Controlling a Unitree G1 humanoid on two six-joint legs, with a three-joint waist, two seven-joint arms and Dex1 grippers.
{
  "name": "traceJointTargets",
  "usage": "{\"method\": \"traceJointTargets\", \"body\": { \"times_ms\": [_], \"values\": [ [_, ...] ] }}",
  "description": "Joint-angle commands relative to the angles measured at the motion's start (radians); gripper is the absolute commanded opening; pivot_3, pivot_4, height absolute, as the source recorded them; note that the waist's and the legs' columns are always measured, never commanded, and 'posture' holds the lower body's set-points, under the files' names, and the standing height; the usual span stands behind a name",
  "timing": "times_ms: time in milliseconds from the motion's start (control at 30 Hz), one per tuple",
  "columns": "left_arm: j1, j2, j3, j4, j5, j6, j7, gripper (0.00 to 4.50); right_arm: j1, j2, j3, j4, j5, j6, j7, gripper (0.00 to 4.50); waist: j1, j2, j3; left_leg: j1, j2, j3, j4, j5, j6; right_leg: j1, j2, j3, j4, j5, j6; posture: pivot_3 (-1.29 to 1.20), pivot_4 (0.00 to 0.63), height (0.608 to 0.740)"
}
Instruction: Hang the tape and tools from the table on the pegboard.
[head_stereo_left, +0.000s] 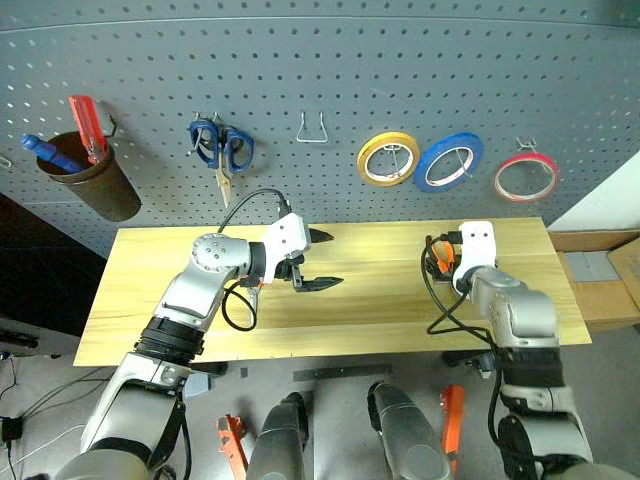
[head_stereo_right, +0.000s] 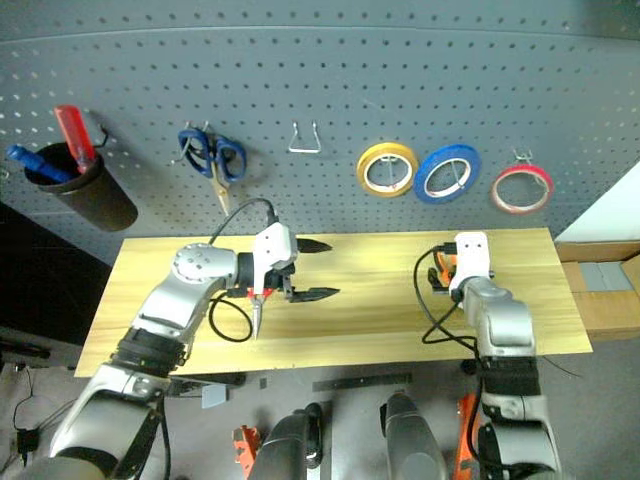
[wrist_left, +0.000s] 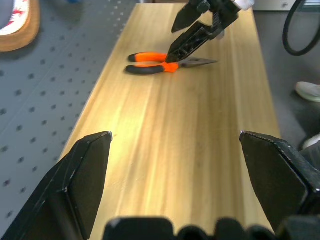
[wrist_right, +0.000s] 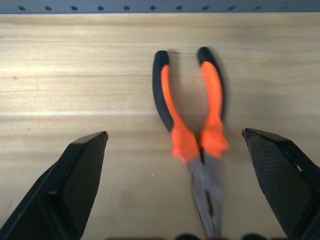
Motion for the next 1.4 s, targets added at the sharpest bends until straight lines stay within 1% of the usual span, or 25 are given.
{"method": "traceJointTargets", "body": {
  "times_ms": [33, 100, 267, 467, 567, 667, 767, 800, 900, 1000, 1067, 1133, 1233, 1300, 1400],
  "values": [
    [-0.002, 0.004, 0.019, -0.023, 0.003, -0.010, 0.002, 4.39, -0.073, -0.028, -0.019, 0.175, -0.014, -0.086, -0.009, 4.49, 0.000, 0.000, 0.000, -0.004, 0.000, 0.000, 0.000, 0.000, 0.000, -0.004, 0.000, 0.000, 0.000, 0.000, 0.000, -0.18, 0.316, 0.740],
    [0.007, 0.004, 0.020, -0.036, 0.003, -0.005, 0.003, 4.39, -0.117, -0.040, -0.019, 0.281, -0.016, -0.133, -0.008, 4.49, 0.000, 0.000, 0.000, -0.007, -0.001, 0.000, 0.000, 0.000, 0.000, -0.008, -0.001, 0.000, 0.001, 0.000, 0.000, -0.17, 0.314, 0.740],
    [0.019, 0.012, 0.029, -0.043, 0.004, 0.001, 0.010, 4.39, -0.205, -0.073, -0.022, 0.510, -0.023, -0.228, -0.021, 4.49, 0.000, 0.000, 0.000, -0.007, -0.002, 0.001, 0.001, 0.000, 0.000, -0.008, -0.003, 0.000, 0.000, 0.000, 0.000, -0.15, 0.309, 0.740],
    [0.021, 0.014, 0.033, -0.042, 0.004, 0.002, 0.016, 4.39, -0.255, -0.082, -0.023, 0.628, -0.005, -0.239, 0.008, 4.49, 0.000, 0.000, 0.000, -0.007, -0.002, 0.001, 0.004, 0.000, 0.000, -0.007, -0.002, 0.000, 0.004, 0.000, 0.000, -0.15, 0.306, 0.740],
    [0.031, 0.020, 0.038, -0.052, -0.004, 0.011, 0.014, 4.39, -0.266, -0.071, -0.024, 0.667, -0.001, -0.241, 0.013, 3.93, 0.000, 0.000, 0.000, -0.007, -0.002, 0.001, 0.007, 0.000, 0.000, -0.007, -0.002, 0.000, 0.008, 0.000, 0.000, -0.15, 0.304, 0.740],
    [0.039, 0.025, 0.042, -0.058, -0.004, 0.016, 0.014, 4.39, -0.279, -0.065, -0.033, 0.712, 0.004, -0.265, 0.002, 2.86, 0.000, 0.000, 0.000, -0.006, -0.003, 0.000, 0.009, 0.000, 0.000, -0.007, -0.002, 0.000, 0.011, 0.000, 0.000, -0.14, 0.299, 0.740],
    [0.042, 0.025, 0.048, -0.062, -0.002, 0.021, 0.016, 4.39, -0.290, -0.064, -0.032, 0.741, 0.002, -0.292, -0.002, 1.94, 0.000, 0.000, 0.000, -0.005, -0.003, 0.000, 0.010, 0.000, 0.000, -0.007, -0.002, 0.000, 0.014, 0.000, 0.000, -0.13, 0.296, 0.740],
    [0.044, 0.026, 0.052, -0.061, -0.003, 0.024, 0.018, 4.39, -0.292, -0.063, -0.027, 0.742, 0.000, -0.302, 0.001, 1.87, 0.000, 0.000, 0.000, -0.005, -0.003, -0.001, 0.010, 0.000, 0.000, -0.006, -0.002, 0.000, 0.015, 0.000, 0.000, -0.13, 0.296, 0.740],
    [0.060, 0.029, 0.072, -0.064, -0.011, 0.034, 0.027, 4.39, -0.279, -0.061, -0.003, 0.684, -0.014, -0.328, 0.012, 1.87, 0.000, 0.000, 0.000, -0.005, -0.003, -0.001, 0.011, 0.001, 0.001, -0.006, -0.002, 0.000, 0.015, 0.000, 0.000, -0.14, 0.297, 0.740],
    [0.079, 0.028, 0.109, -0.081, -0.037, 0.072, 0.049, 4.39, -0.201, -0.047, 0.021, 0.483, -0.010, -0.292, 0.018, 1.87, 0.000, 0.000, 0.000, -0.005, -0.003, -0.001, 0.010, 0.001, 0.000, -0.007, -0.002, 0.000, 0.015, 0.000, 0.000, -0.14, 0.301, 0.740],
    [0.099, 0.036, 0.139, -0.099, -0.051, 0.093, 0.063, 4.39, -0.091, -0.019, 0.042, 0.224, 0.003, -0.223, 0.008, 1.87, 0.000, 0.000, 0.000, -0.006, -0.003, -0.001, 0.009, 0.001, 0.000, -0.009, -0.002, 0.000, 0.015, 0.000, 0.000, -0.14, 0.305, 0.740],
    [0.124, 0.045, 0.175, -0.129, -0.074, 0.122, 0.076, 4.39, 0.034, 0.020, 0.073, -0.083, 0.013, -0.144, -0.014, 1.87, 0.000, 0.000, 0.000, -0.007, -0.001, -0.003, 0.009, 0.001, 0.000, -0.010, -0.001, -0.001, 0.015, 0.000, 0.000, -0.14, 0.309, 0.740],
    [0.161, 0.053, 0.229, -0.181, -0.118, 0.180, 0.107, 4.39, 0.182, 0.056, 0.164, -0.465, -0.003, -0.065, -0.030, 1.87, -0.001, 0.000, 0.000, -0.008, 0.000, -0.006, 0.008, 0.000, 0.000, -0.011, -0.001, 0.000, 0.015, 0.000, 0.000, -0.13, 0.311, 0.740],
    [0.177, 0.056, 0.250, -0.206, -0.135, 0.205, 0.121, 4.39, 0.230, 0.068, 0.205, -0.595, -0.010, -0.026, -0.037, 1.87, 0.000, 0.000, 0.000, -0.008, -0.001, -0.006, 0.009, 0.000, 0.000, -0.011, -0.001, 0.000, 0.015, 0.000, 0.001, -0.13, 0.307, 0.740],
    [0.227, 0.065, 0.321, -0.261, -0.173, 0.251, 0.170, 4.39, 0.323, 0.105, 0.333, -0.858, -0.016, 0.030, -0.065, 1.87, 0.003, 0.000, 0.000, -0.007, -0.001, -0.008, 0.010, 0.001, 0.000, -0.010, -0.001, -0.001, 0.015, 0.000, 0.001, -0.13, 0.301, 0.740]
  ]
}}
